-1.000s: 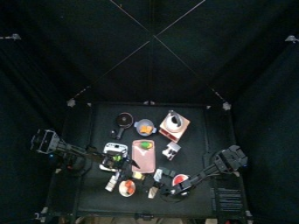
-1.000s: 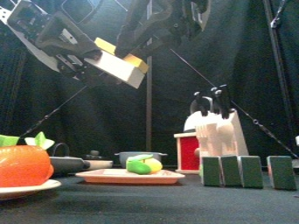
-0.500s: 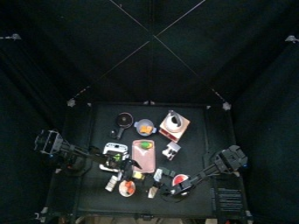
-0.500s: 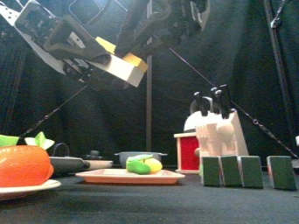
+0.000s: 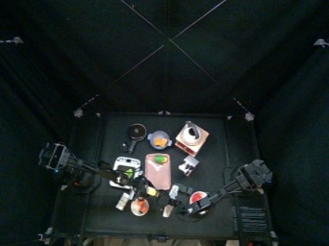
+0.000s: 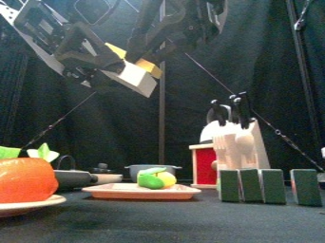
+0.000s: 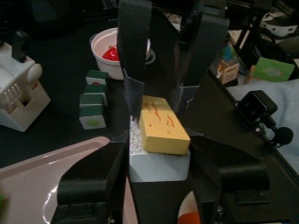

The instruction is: Grab egg sushi with both hands

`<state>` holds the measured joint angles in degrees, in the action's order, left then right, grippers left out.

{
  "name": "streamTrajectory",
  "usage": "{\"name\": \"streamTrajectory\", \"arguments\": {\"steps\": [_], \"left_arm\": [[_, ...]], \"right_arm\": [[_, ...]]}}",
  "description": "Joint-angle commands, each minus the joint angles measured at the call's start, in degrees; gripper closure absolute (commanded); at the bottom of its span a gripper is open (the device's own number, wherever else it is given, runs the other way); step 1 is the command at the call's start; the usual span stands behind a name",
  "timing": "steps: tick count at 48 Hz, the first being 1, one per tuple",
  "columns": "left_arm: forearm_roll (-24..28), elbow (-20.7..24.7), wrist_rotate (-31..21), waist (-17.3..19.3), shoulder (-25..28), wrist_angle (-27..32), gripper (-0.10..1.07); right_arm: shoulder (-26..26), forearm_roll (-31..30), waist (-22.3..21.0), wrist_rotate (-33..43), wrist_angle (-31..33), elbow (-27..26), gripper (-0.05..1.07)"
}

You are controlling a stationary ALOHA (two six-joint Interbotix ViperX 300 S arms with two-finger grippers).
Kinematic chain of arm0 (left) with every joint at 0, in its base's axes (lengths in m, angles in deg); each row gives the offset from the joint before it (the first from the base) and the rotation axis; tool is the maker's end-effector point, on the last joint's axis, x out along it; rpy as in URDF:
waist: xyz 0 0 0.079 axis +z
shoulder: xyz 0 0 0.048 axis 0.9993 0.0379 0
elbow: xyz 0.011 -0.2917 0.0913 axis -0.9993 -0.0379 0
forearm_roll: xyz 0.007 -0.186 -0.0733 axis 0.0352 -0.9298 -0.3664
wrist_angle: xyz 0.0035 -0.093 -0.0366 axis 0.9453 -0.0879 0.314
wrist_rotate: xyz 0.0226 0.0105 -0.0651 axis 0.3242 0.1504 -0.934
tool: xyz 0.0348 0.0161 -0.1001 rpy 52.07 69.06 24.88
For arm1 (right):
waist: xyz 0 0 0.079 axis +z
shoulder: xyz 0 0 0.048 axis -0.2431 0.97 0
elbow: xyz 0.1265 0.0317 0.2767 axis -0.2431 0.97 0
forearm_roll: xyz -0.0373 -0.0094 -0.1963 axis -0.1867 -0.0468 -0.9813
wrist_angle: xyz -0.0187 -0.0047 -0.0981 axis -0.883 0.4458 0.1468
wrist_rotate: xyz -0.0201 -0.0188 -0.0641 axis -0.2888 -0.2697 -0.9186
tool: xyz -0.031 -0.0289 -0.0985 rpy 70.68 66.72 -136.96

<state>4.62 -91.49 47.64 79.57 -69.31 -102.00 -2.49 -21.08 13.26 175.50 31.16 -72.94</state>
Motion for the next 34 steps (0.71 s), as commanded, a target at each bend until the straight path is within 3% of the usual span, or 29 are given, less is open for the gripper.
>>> {"name": "streamTrajectory", "arguments": {"steps": [1, 6, 34], "left_arm": [[0.0, 1.1, -0.1, 0.5, -0.6, -0.4, 0.47], [0.0, 1.0, -0.1, 0.5, -0.7, -0.4, 0.53], [-0.2, 0.9, -0.3, 0.5, -0.7, -0.4, 0.53]], "right_arm": [[-1.3, -0.4, -0.1, 0.1, -0.1, -1.8, 0.88], [-1.1, -0.4, -0.1, 0.1, -0.1, -1.8, 0.88], [-0.8, -0.1, -0.2, 0.0, -0.1, -2.0, 0.88]]}}
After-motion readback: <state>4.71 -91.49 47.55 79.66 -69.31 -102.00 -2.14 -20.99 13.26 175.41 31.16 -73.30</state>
